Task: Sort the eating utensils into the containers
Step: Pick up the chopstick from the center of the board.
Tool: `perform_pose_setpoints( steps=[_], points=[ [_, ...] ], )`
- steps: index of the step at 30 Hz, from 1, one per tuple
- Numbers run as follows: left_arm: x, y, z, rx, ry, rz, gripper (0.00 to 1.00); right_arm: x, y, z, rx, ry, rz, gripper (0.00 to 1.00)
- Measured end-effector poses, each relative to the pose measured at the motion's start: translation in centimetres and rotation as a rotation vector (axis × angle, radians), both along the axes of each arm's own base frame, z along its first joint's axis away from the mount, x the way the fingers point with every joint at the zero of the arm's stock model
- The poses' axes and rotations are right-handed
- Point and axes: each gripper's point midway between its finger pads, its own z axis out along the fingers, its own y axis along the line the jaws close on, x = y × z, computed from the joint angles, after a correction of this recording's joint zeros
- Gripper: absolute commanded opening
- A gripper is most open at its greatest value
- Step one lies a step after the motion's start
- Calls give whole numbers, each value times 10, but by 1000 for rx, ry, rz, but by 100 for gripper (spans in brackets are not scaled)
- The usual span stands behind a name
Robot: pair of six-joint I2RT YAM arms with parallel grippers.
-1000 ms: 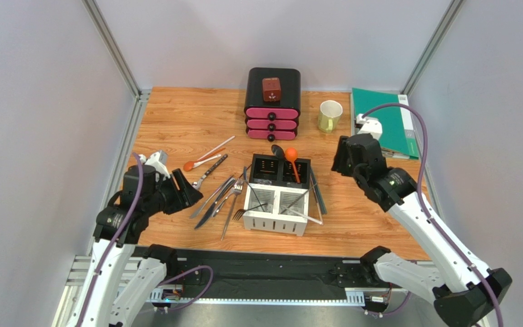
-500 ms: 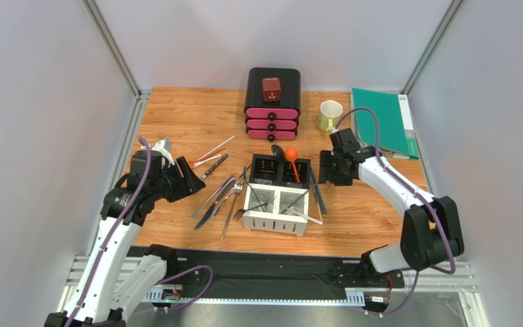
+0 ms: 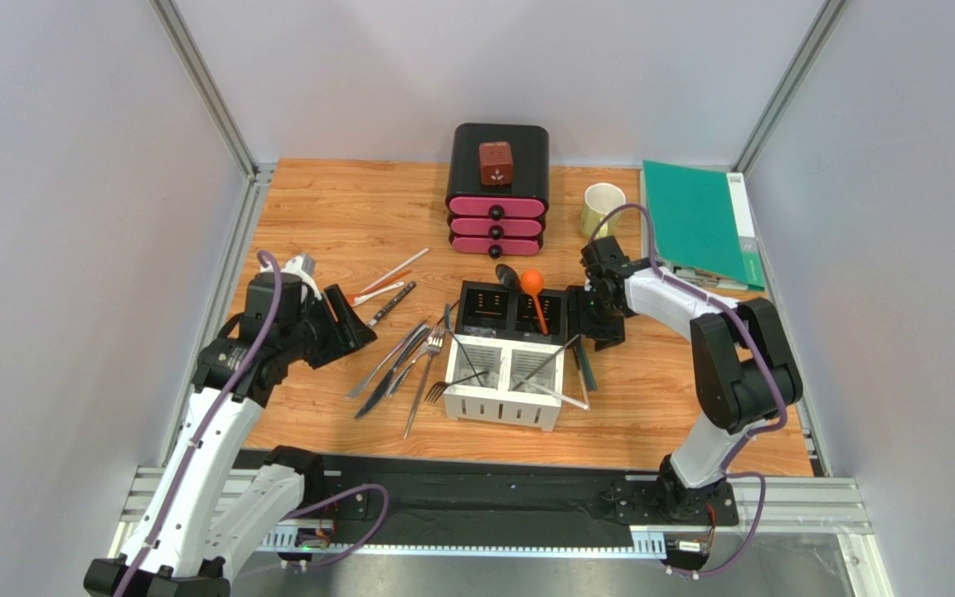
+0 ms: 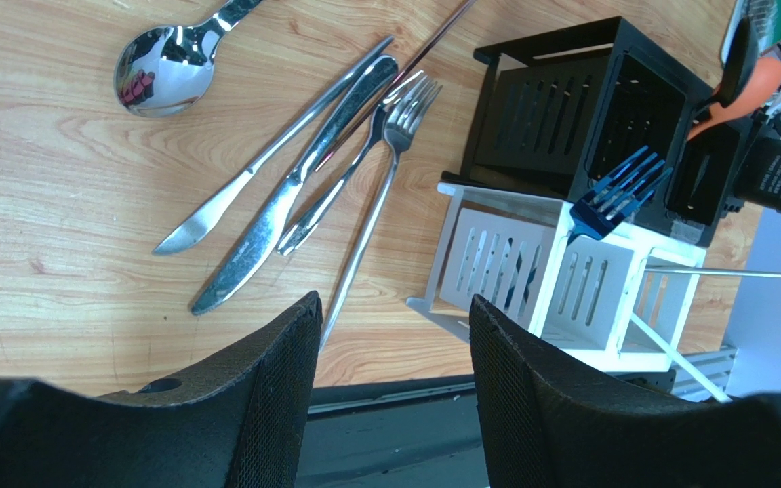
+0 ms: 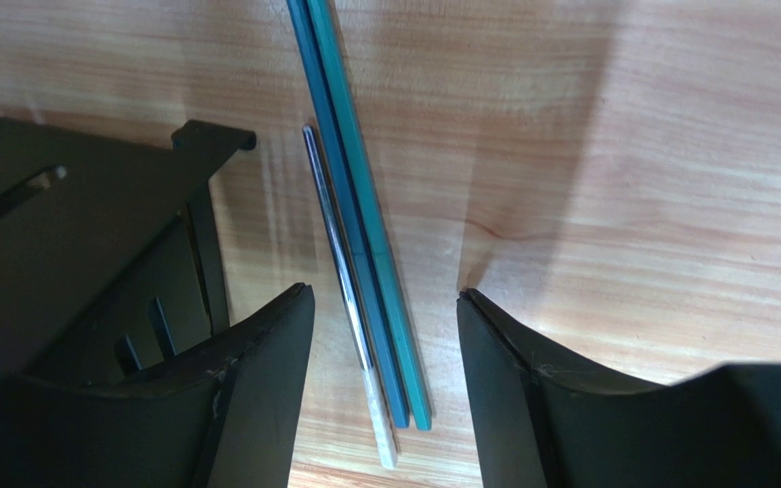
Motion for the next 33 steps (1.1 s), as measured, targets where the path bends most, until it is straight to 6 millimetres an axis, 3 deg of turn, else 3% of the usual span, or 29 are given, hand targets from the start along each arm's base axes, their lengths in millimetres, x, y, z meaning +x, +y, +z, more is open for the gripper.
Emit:
perform_pose_setpoints(
  steps=[6,10,12,15,16,18,33],
  points=[
    [5,-1,-6,5,26,5,62,8,4,-5,-12,18,5,48],
    [8,-2,-7,4,29,7,61,11,-3,-8,-72,31,-7,36],
    [10,-2,-6,3,24,8,61,11,-6,-9,-104,41,-10,34],
    [11,-1,-5,4,18,10,61,11,-10,-10,-129,51,-20,17],
    [11,-1,-5,5,16,11,61,11,-10,-10,-133,54,-23,6],
    [12,-1,-4,6,13,13,61,11,-10,-10,-135,63,-26,1],
    [18,-1,10,4,-26,19,61,10,-20,2,-186,60,-69,0]
  ],
)
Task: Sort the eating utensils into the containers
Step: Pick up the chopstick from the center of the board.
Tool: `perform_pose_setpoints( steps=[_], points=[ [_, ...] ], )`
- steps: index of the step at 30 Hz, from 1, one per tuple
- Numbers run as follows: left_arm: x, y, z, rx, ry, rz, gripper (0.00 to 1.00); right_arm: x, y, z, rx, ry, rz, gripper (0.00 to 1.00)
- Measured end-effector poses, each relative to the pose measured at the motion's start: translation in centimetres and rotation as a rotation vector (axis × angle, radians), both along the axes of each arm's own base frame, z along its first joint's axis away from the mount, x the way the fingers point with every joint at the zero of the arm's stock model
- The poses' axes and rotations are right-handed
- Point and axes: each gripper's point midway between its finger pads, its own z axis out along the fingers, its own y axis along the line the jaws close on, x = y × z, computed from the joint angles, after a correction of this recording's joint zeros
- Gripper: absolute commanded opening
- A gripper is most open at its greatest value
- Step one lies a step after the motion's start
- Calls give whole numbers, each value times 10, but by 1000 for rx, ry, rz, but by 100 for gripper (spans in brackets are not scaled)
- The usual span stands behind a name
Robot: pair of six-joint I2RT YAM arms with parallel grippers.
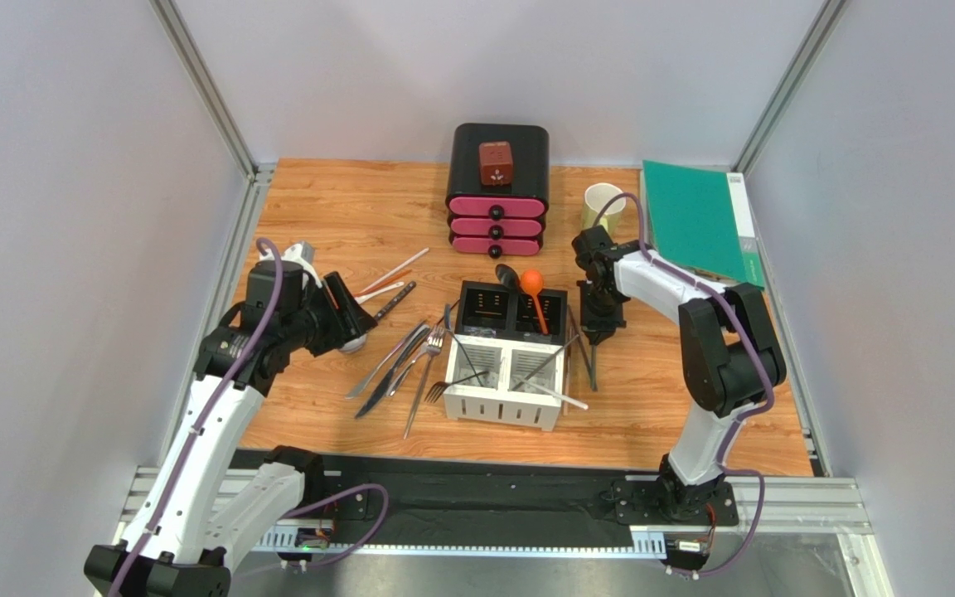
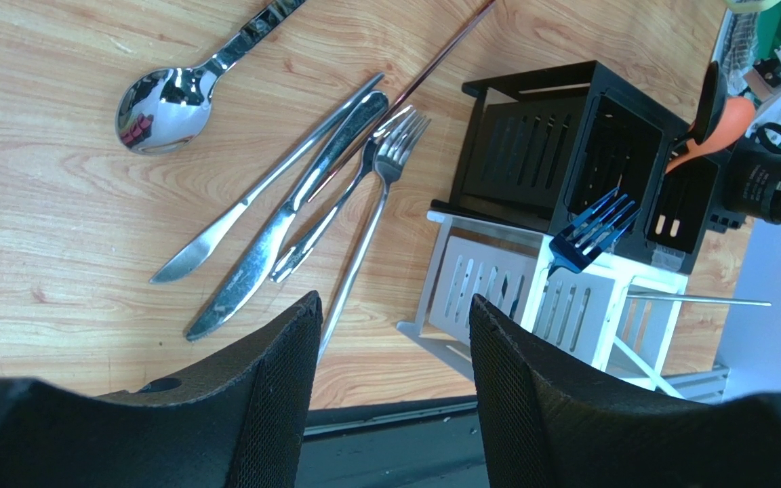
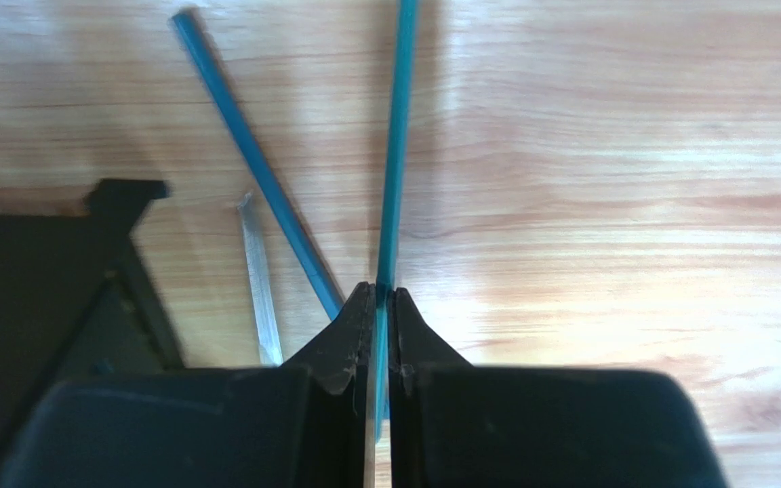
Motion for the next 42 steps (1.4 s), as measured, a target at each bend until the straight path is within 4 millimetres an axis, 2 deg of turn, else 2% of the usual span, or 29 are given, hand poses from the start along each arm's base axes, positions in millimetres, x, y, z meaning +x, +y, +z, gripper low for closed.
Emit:
perform_pose_setpoints(
  steps=[4,11,18,25,28,34,42],
  points=[
    [0,0,0,1,1,1,62,-6,-8,-1,-39,20,-4,0],
    [-2,1,5,-3,-22,0,62,-9,-11,-1,-48,34,-6,0],
    [-3,1,4,-4,-25,0,62,-10,-14,-11,-86,95,9,0],
    [-5,1,5,-4,-29,0,62,-12,-17,-3,-87,68,6,0],
    [-5,1,5,-4,-32,-2,62,-11,-16,17,-66,9,4,0],
    [-6,0,6,-8,-34,-8,62,-8,-16,84,5,-194,-15,0],
    [-15,1,15,-16,-79,-27,62,-26,-11,170,121,-457,-12,0]
  ],
)
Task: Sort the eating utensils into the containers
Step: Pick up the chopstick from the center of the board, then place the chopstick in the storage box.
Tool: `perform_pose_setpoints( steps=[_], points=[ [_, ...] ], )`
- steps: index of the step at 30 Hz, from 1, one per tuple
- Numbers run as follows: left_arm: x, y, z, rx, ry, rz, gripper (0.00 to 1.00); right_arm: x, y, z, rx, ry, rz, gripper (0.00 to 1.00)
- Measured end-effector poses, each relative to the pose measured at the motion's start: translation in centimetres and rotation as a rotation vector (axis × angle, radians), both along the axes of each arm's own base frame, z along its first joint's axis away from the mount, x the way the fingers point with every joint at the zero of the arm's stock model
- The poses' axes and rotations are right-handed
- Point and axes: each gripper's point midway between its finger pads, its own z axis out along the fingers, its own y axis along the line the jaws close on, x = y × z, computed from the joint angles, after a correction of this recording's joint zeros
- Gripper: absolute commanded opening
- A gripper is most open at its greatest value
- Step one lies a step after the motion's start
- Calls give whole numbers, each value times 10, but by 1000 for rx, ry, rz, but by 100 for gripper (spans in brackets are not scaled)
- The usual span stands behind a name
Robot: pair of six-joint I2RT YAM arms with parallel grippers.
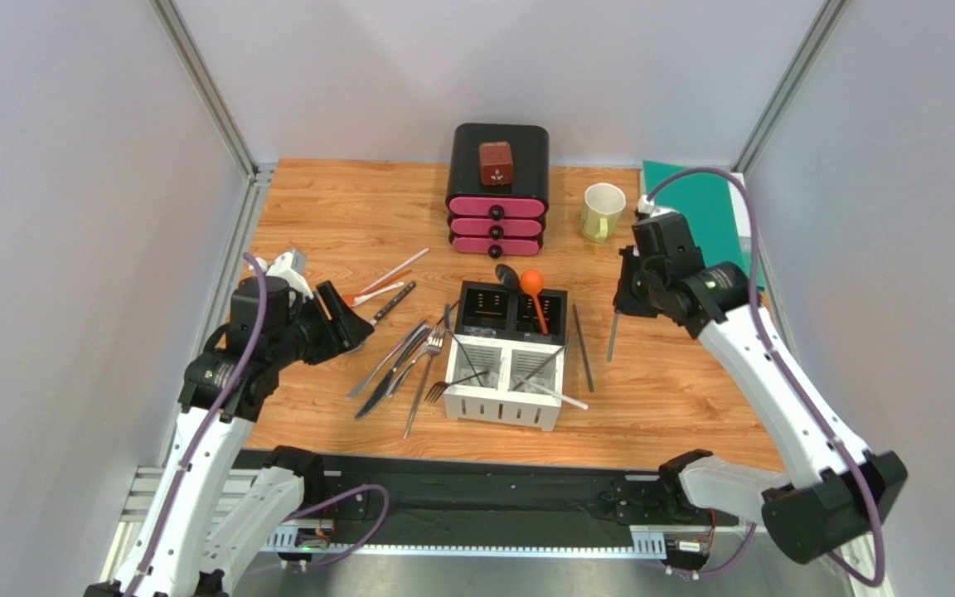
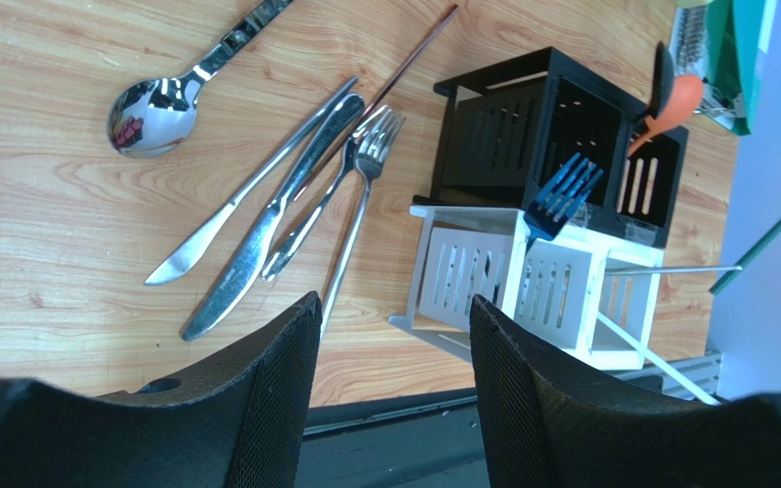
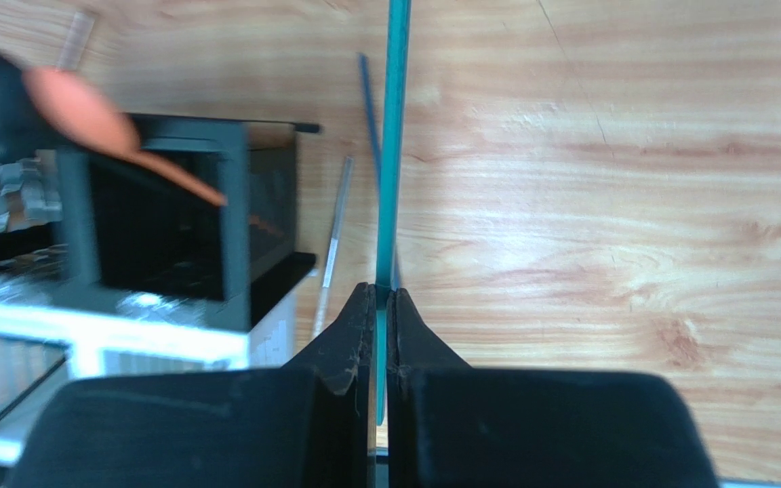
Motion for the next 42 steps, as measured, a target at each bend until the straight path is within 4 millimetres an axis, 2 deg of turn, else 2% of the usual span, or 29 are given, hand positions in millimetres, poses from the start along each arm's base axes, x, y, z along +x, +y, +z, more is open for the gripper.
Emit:
perform_pose_setpoints(
  steps=[4,7,11,12,13,16,19,22,25,32,39,42],
  points=[
    [-11,0,7,-11,-38,-17,62,-6,10,56,74,-163,35,0],
    [-19,0,9,-21,-52,-26,62,-9,19,85,122,-252,59,0],
    [-24,-2,12,-34,-58,-41,62,-22,44,102,160,-323,127,0],
    [-26,-2,12,-36,-61,-44,62,-19,46,105,157,-343,118,0],
    [-27,-3,13,-38,-63,-46,62,-28,67,107,169,-366,186,0],
    [-33,-3,15,-44,-74,-52,62,-45,104,93,175,-428,281,0],
    [-39,-2,16,-46,-77,-55,62,-59,122,61,140,-455,325,0],
    [-46,0,13,-42,-66,-55,62,-57,122,35,84,-478,299,0],
    [-54,2,11,-30,-55,-63,62,-52,119,21,56,-515,266,0],
    [-64,4,6,-18,-29,-77,62,-42,125,16,77,-572,217,0],
    [-68,2,5,-19,-17,-94,62,-54,140,-8,66,-551,223,0],
    [-68,2,5,-20,-17,-98,62,-59,141,-18,38,-540,202,0]
  ],
)
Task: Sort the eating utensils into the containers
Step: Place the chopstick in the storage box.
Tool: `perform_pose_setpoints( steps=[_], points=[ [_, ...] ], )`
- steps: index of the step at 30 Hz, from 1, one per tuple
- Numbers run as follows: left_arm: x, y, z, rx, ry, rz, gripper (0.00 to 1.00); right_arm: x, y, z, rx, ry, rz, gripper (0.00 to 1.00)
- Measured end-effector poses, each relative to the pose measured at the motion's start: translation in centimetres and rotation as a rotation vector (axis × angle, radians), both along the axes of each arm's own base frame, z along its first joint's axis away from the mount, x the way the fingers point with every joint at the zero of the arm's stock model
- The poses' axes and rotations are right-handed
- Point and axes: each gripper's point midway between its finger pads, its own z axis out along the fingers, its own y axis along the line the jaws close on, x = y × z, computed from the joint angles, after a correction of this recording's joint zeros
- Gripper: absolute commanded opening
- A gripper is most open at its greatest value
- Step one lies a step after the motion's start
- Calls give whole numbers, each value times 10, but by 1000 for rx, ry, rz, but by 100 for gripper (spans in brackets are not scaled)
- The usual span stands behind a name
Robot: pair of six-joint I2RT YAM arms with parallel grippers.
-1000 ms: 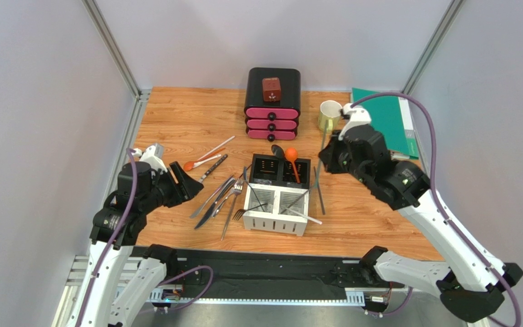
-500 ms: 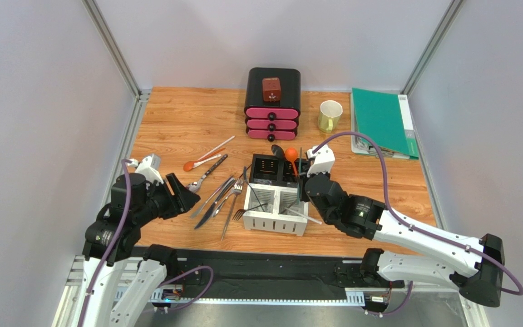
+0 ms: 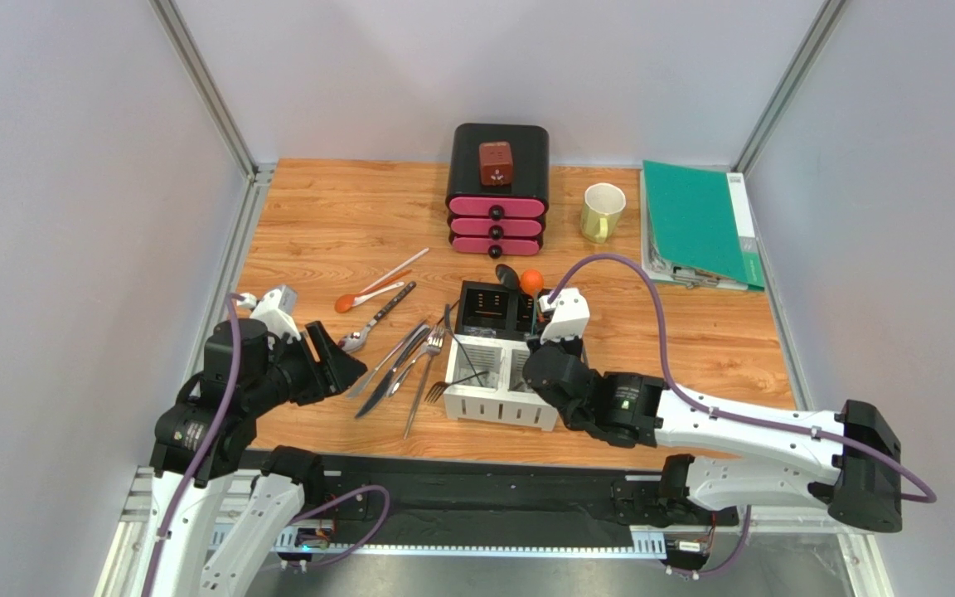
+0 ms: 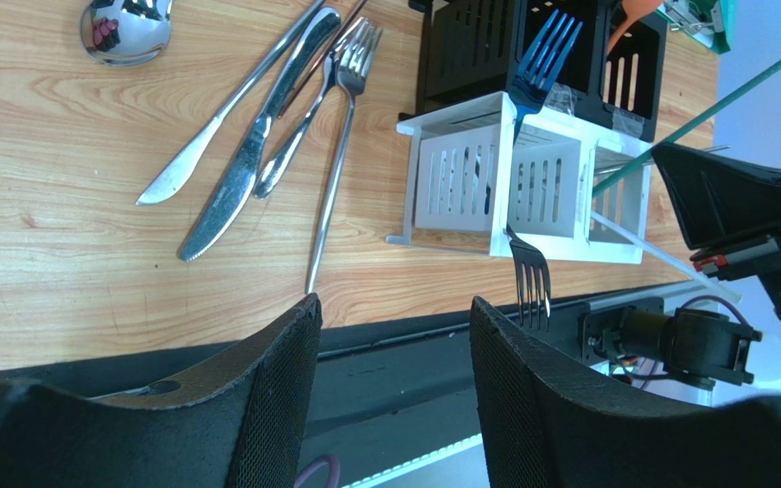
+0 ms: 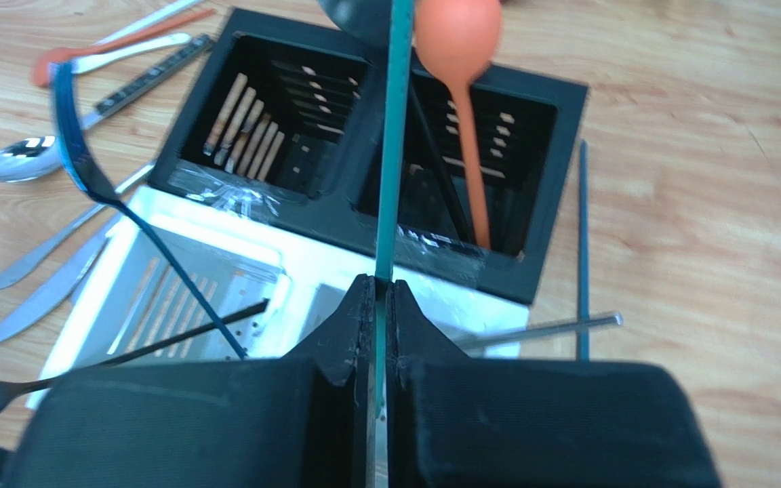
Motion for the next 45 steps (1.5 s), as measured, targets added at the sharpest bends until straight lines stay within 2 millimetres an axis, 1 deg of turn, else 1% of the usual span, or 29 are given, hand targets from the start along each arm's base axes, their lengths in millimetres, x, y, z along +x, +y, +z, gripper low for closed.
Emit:
perform_pose_setpoints(
  steps=[8,11,12,14,17,19,21,24,25,26,28,29,32,34,35,37,38,41,42,43,44,45],
  points=[
    [-1,0,0,6,-8,-8,62,-11,-12,-17,-23,36,-103,1],
    [-1,1,0,10,-10,-4,62,-12,-15,-23,-44,51,-126,4],
    [-1,1,0,10,-11,-4,62,-12,-16,-24,-47,53,-135,8],
    [0,2,0,12,-14,0,62,-12,-19,-24,-48,54,-150,13],
    [-1,2,1,14,-19,3,62,-13,-22,-22,-53,62,-173,14],
    [-1,2,1,13,-21,3,62,-13,-24,-16,-48,67,-196,15],
    [-1,2,1,13,-21,3,62,-12,-24,-13,-38,68,-212,20],
    [0,2,2,12,-25,3,62,-12,-25,-13,-44,72,-226,20],
    [0,2,2,12,-27,3,62,-13,-25,-15,-49,74,-226,19],
    [1,2,3,11,-29,3,62,-14,-25,-17,-58,78,-227,14],
    [1,2,3,11,-29,2,62,-16,-26,-20,-65,85,-230,12],
    [1,2,3,12,-29,2,62,-17,-27,-21,-66,87,-234,13],
    [1,3,2,19,-30,5,62,-17,-26,-21,-50,90,-238,24],
    [1,3,2,22,-31,3,62,-19,-26,-21,-48,92,-240,28],
    [1,3,2,24,-32,1,62,-20,-27,-19,-50,92,-242,32],
    [1,4,2,27,-34,-1,62,-21,-30,-9,-26,85,-254,37],
    [1,4,2,28,-34,-1,62,-21,-34,0,-9,76,-263,46],
    [1,4,1,31,-35,2,62,-20,-51,41,92,27,-295,49],
    [1,4,1,31,-35,1,62,-20,-60,55,130,7,-306,50],
    [1,4,1,30,-35,1,62,-19,-72,72,168,-17,-320,46],
    [1,4,1,29,-34,-1,62,-17,-85,89,207,-42,-338,40],
    [1,4,2,28,-34,-2,62,-15,-99,102,242,-60,-363,38]
  ],
)
